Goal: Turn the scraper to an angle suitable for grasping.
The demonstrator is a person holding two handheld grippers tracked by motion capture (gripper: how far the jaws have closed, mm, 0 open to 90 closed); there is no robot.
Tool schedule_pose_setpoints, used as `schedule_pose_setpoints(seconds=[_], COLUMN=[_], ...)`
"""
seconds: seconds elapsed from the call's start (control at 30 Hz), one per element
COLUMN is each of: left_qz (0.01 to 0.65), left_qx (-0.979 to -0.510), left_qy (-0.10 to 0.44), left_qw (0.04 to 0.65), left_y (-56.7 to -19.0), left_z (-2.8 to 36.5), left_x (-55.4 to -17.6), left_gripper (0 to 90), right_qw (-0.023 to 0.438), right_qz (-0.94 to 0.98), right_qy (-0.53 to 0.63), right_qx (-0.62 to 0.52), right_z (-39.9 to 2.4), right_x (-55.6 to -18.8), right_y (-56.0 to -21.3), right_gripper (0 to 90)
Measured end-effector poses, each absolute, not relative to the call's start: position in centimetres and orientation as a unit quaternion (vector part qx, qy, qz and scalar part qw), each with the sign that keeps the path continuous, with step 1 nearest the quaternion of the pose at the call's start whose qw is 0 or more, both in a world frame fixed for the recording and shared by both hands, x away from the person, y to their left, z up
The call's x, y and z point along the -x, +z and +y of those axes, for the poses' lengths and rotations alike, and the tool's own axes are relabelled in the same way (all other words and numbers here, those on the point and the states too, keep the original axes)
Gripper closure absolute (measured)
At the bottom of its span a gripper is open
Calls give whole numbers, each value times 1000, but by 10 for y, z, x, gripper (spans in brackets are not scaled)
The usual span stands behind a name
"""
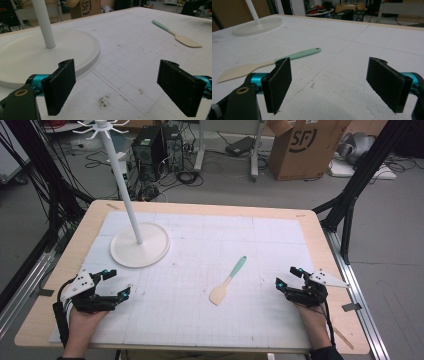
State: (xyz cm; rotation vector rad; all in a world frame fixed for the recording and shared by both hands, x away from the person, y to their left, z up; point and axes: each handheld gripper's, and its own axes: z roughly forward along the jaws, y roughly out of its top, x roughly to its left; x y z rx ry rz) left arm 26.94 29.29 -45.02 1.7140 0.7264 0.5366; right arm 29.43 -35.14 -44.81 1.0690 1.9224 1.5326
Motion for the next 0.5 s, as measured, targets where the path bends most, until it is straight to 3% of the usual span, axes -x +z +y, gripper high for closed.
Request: schedule_pose_setpoints(seconds=[0.5], left_qz=[309], left_qx=[-717], left_qy=[237], left_qw=[578], left_y=[-451], left_z=[295], left_x=[-267], left_gripper=[132], right_qw=[231], right_qz=[698], right_qy=[553], right_qx=[-391], right_z=[-350], right_x=[-294], right_y=[-448], right_gripper=[191])
